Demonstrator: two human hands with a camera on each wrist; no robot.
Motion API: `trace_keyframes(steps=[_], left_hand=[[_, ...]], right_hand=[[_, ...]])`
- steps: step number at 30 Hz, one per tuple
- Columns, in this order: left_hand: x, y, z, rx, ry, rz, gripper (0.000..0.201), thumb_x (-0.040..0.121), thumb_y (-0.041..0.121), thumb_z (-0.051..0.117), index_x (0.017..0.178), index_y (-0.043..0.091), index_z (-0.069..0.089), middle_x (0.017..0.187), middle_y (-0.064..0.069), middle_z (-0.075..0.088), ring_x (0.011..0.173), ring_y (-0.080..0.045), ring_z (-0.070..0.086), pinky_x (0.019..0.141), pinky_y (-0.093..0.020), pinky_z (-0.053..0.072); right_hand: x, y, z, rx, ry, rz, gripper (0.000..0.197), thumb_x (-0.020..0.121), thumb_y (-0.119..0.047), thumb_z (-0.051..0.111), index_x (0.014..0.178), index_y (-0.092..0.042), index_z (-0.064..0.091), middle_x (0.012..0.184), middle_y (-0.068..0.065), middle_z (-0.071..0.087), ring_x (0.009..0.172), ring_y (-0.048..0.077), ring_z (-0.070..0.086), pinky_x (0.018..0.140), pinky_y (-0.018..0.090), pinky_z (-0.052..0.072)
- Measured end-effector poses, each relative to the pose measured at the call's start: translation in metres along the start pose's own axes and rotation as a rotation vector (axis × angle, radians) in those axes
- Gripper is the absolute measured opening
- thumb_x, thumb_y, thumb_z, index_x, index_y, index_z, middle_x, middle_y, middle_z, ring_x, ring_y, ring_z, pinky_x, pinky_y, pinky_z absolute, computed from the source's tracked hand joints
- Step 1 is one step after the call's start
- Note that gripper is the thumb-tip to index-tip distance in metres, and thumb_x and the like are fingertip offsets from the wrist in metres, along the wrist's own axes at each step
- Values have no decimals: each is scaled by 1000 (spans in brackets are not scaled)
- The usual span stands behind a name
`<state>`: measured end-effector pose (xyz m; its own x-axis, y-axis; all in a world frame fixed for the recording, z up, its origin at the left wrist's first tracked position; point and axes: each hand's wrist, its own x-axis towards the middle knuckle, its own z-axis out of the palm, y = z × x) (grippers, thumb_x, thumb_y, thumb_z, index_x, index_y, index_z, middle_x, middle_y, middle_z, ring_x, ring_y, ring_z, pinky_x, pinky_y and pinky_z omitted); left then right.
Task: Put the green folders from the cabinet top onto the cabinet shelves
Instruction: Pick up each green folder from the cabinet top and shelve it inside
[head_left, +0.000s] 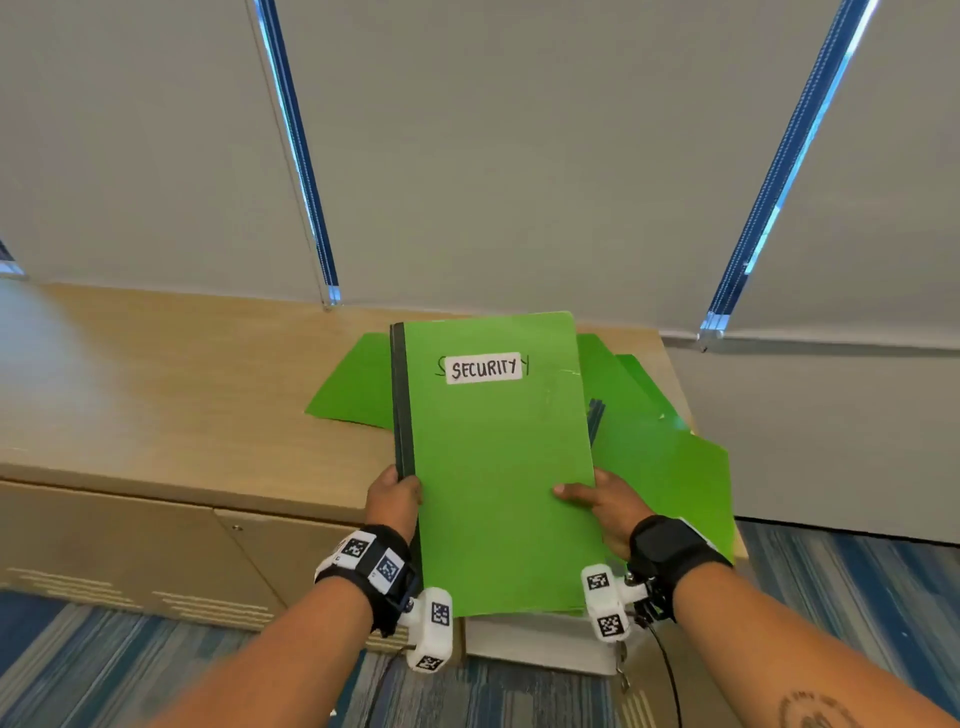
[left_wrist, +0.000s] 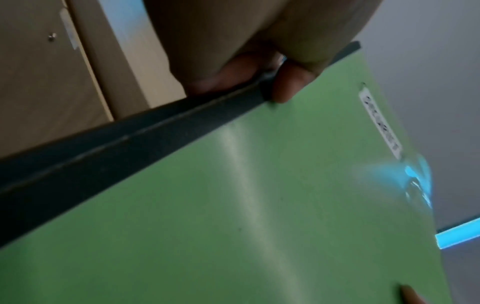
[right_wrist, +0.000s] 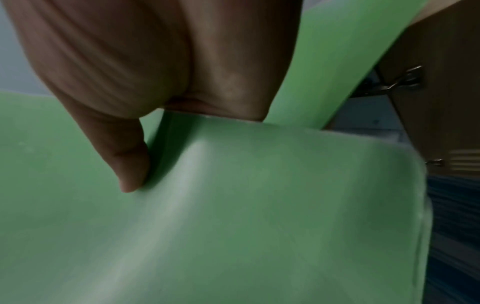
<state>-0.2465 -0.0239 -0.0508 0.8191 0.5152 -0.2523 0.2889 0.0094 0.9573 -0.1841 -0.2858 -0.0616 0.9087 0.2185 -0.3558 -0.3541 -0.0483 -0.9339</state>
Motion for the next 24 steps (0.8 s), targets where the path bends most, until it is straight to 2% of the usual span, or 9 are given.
trace_keyframes(steps=[3, 6, 10, 12, 14, 16, 18, 21, 24], left_hand=[[-14, -35, -3, 35, -32, -80, 17, 80, -7, 42, 83, 4, 55, 73, -11, 54, 69, -22, 49, 57, -29, 38], [-31, -77, -9, 22, -26, -173, 25, 83, -8, 41, 85, 10, 58, 72, -7, 57, 62, -22, 51, 55, -27, 40], [-55, -135, -17, 58, -5, -277, 20, 81, -8, 45, 87, 6, 57, 71, -8, 55, 62, -22, 50, 52, -24, 40], [-66, -167, -22, 102, 0, -332, 13, 76, -2, 49, 84, 3, 57, 72, -11, 55, 67, -22, 51, 58, -28, 42], [-77, -198, -27, 153, 0, -386, 15, 69, 7, 53, 82, 6, 61, 73, -11, 61, 65, -24, 57, 61, -31, 48], [-91, -225, -32, 179, 3, -436, 15, 73, 3, 54, 81, 13, 63, 76, -11, 65, 64, -25, 59, 60, -29, 48], [-101, -255, -36, 210, 6, -495, 19, 78, -3, 52, 84, 11, 63, 77, -11, 64, 65, -25, 58, 58, -27, 46], [-112, -289, -33, 250, -17, -574, 24, 81, -2, 51, 88, 19, 62, 81, -10, 66, 70, -26, 60, 63, -28, 49], [-104, -307, -19, 294, -72, -579, 17, 86, 0, 50, 88, 15, 58, 78, -9, 63, 63, -19, 56, 54, -24, 43]], right_hand=[[-11, 37, 0, -14, -37, 100, 37, 78, -7, 74, 114, -7, 64, 112, 18, 70, 107, 39, 65, 95, 59, 48], [-22, 74, 1, -36, -63, 201, 39, 79, -2, 71, 117, -4, 62, 115, 16, 69, 108, 35, 65, 97, 54, 49], [-34, 121, 1, -134, -127, 316, 33, 80, 4, 68, 113, -3, 65, 115, 16, 69, 108, 36, 65, 98, 48, 49], [-38, 152, 0, -165, -154, 381, 29, 79, 3, 69, 106, -7, 67, 111, 15, 70, 106, 35, 66, 99, 50, 48], [-43, 183, 0, -193, -179, 443, 31, 76, -1, 73, 106, -8, 68, 113, 14, 71, 106, 34, 66, 101, 50, 47], [-52, 213, 2, -200, -206, 494, 29, 77, 0, 72, 104, -10, 69, 115, 12, 70, 108, 32, 65, 103, 48, 46], [-56, 249, 2, -226, -243, 549, 31, 77, -3, 73, 105, -15, 69, 117, 8, 70, 111, 29, 64, 107, 48, 42], [-60, 300, -4, -216, -291, 622, 30, 77, -3, 73, 104, -16, 69, 117, 8, 70, 111, 28, 65, 107, 49, 41], [-56, 333, -15, -164, -240, 652, 31, 76, -2, 74, 105, -12, 69, 113, 10, 71, 108, 28, 66, 106, 49, 42]])
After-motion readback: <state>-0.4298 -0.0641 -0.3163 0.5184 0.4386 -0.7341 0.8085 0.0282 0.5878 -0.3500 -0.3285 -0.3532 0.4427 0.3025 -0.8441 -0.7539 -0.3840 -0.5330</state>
